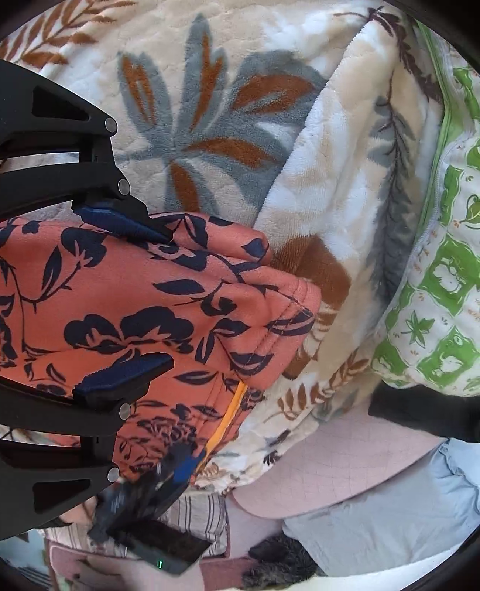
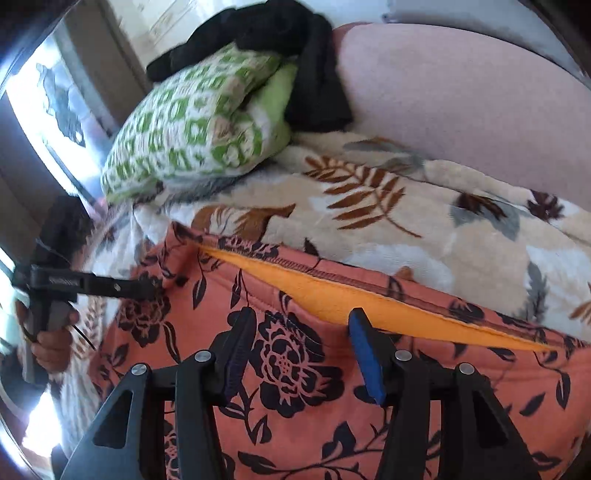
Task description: Fold small clothes
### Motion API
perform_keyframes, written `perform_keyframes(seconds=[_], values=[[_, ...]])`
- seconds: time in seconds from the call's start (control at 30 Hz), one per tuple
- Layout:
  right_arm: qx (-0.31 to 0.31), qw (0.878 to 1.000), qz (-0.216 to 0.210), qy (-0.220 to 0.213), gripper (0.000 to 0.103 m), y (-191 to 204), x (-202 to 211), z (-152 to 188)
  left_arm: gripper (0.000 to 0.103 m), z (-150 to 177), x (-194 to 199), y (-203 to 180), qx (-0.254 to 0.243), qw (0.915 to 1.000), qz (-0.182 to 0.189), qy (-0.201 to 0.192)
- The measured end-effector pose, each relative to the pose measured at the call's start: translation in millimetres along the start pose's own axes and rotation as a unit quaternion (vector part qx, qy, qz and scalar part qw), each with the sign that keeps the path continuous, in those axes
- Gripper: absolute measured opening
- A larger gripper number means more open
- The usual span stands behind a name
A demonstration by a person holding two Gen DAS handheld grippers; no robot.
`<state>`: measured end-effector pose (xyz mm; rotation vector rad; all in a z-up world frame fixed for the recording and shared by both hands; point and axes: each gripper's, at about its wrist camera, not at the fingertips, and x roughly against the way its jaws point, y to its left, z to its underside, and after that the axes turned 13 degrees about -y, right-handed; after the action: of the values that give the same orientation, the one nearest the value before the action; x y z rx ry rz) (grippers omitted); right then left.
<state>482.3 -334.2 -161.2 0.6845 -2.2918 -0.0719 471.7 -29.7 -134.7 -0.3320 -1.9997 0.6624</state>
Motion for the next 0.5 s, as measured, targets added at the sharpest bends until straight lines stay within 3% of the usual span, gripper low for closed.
perform_keyframes(seconds=[0.07,0.1,0.13,0.17,0.27,0.33,0.4,0.43,0.5], values=[[0.08,0.996,0.04,0.023,0.042,14.3,-12.3,6.4,0.058,-0.3,3.2,1.3,-0.01,0.9998,0.016,-0.001],[0.115,0.992,0.048,0.032,0.007,20.4,-16.2,8.8,0.043,-0.4,5.4,0.3,-0.022,0.9996,0.015,-0.009],[0.127,0.99,0.051,0.036,0.005,21.7,-16.4,9.0,0.011,1.6,13.1,2.9,-0.032,0.9992,0.015,-0.017],[0.132,0.989,0.057,0.023,0.005,21.6,-12.8,6.0,0.004,3.0,16.0,0.5,-0.051,0.9983,0.012,-0.026],[0.071,0.995,0.064,-0.035,0.005,5.5,0.2,-15.3,0.005,2.7,25.6,10.4,-0.056,0.9963,-0.016,-0.063],[0.014,0.997,0.072,-0.03,0.005,-12.1,-10.5,-20.0,0.006,3.5,20.3,25.7,-0.034,0.9971,-0.041,-0.054],[0.0,0.995,0.097,0.016,0.006,-19.2,-31.8,-14.2,0.007,3.9,11.7,48.1,0.032,0.9984,-0.025,-0.04],[-0.002,0.994,0.103,0.018,0.009,-18.8,-33.0,-12.3,0.008,3.4,15.2,55.6,0.059,0.9973,-0.008,-0.043],[-0.043,0.996,0.07,-0.019,0.014,-23.0,-10.7,-9.6,0.009,3.9,26.1,61.9,0.075,0.9958,0.014,-0.049]])
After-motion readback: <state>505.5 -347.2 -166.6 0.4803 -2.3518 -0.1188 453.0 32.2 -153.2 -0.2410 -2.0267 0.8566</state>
